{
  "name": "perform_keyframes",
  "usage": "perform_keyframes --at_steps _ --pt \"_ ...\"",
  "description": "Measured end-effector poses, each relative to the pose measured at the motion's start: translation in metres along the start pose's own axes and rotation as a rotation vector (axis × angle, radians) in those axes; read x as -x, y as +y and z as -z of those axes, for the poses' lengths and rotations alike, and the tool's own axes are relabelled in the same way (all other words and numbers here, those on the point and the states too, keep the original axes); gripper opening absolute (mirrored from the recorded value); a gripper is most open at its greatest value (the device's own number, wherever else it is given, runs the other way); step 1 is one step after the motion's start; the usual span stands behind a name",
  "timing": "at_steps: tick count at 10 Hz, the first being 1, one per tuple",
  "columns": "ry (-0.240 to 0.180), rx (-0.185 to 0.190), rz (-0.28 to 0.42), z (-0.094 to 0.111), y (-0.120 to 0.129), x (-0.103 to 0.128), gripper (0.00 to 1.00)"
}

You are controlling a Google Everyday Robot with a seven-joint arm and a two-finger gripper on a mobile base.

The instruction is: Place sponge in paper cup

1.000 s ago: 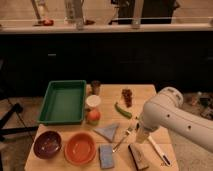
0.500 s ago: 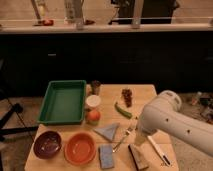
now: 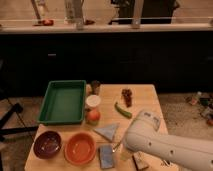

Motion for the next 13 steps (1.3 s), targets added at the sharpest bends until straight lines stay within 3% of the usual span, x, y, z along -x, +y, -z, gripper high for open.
perform_keyframes --at_steps 6,13 --pt "0.021 0.077 -0.151 -0.044 0.032 0.012 0.8" --pt "0.009 0.093 -0.182 -0.046 0.04 0.013 0.8"
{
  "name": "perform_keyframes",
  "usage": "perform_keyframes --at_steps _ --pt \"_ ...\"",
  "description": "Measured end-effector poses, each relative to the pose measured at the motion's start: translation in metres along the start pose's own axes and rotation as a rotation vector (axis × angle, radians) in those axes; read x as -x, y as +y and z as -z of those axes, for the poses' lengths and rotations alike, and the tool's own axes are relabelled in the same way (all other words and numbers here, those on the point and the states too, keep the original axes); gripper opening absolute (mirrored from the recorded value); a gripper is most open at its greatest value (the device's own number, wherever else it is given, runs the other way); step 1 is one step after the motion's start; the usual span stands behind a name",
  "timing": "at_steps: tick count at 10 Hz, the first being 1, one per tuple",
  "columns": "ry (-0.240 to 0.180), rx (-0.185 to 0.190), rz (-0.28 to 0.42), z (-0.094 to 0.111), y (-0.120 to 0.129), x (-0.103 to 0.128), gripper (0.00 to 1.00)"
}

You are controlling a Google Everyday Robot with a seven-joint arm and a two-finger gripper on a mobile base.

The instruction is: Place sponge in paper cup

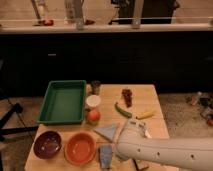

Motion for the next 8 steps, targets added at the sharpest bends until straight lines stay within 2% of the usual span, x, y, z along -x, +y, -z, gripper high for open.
perform_keyframes --at_steps 2,3,6,8 --pt "-0.018 0.043 -0.079 -0.011 0.011 -0.004 0.8" --pt "-0.029 0.068 -0.093 -0.015 0.019 0.001 0.8" --pt "-0.051 0.103 -0.108 -0.018 0.033 0.01 0.8" --pt "-0.051 0.116 -0.111 -0.024 0.043 0.019 0.8"
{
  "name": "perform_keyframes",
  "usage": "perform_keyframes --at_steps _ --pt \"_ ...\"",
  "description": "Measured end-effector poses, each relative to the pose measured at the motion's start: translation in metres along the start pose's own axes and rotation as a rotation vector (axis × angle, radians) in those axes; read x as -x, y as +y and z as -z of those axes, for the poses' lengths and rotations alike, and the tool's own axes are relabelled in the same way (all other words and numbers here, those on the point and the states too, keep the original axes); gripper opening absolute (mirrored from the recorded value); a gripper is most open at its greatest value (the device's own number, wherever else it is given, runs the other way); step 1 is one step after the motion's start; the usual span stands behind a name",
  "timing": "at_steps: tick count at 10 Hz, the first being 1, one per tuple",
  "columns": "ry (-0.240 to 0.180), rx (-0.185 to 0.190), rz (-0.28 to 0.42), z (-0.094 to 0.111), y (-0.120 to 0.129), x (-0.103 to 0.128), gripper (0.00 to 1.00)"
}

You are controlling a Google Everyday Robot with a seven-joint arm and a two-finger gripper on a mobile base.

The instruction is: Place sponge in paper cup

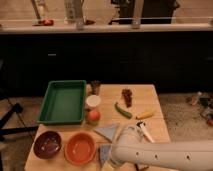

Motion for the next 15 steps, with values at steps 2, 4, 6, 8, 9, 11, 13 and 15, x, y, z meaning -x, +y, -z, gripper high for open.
perform_keyframes --at_steps 2,4,6,8,9,11,13,15 --pt "0.016 -0.014 -0.018 -0.01 0.006 0.004 0.8" --pt "0.023 -0.042 -0.068 -0.015 0.007 0.002 0.8" --pt "0.03 -0.061 -0.118 -0.02 0.005 -0.001 0.8" --pt "0.035 -0.067 -0.154 -0.026 0.003 -0.003 0.8" --pt "0.038 -0.066 -0.165 -0.03 0.002 -0.005 0.8" --pt "0.041 -0.06 -0.169 -0.037 0.003 -0.004 0.8" --pt "0.047 -0.05 -0.157 -0.042 0.007 -0.001 0.8" --pt "0.055 -0.046 -0.134 -0.045 0.009 0.002 0.75"
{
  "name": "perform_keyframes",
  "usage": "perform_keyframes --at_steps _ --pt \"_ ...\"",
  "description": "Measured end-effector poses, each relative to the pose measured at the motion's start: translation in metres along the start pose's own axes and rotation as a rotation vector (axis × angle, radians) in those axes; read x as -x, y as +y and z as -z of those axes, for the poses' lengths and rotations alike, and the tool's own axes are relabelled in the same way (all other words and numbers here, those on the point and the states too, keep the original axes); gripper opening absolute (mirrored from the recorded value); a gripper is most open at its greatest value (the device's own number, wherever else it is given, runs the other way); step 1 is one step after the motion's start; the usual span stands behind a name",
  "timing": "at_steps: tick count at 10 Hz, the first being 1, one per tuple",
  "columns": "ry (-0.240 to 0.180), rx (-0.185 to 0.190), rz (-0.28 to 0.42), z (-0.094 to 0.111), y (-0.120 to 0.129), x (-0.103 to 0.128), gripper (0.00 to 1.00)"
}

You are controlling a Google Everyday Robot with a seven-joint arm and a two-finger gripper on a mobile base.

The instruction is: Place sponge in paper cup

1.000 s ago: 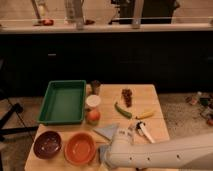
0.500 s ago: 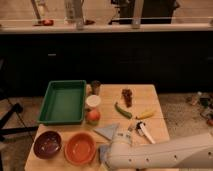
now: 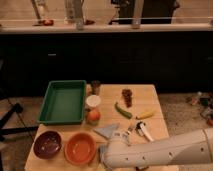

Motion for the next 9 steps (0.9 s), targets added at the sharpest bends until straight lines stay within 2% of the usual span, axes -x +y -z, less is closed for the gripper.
perform_keyframes --at_steps 4,7,8,9 --pt "0.002 0.008 0.026 -0.0033 0.0012 -0.0013 0.38" --pt "0.005 0.009 0.024 -0.0004 0.0007 -0.0027 0.06" --pt "0.006 0.009 0.024 -0.0002 0.001 -0.0028 0.01" --pt "0.006 0.009 0.024 0.0003 0.001 -0.0028 0.0"
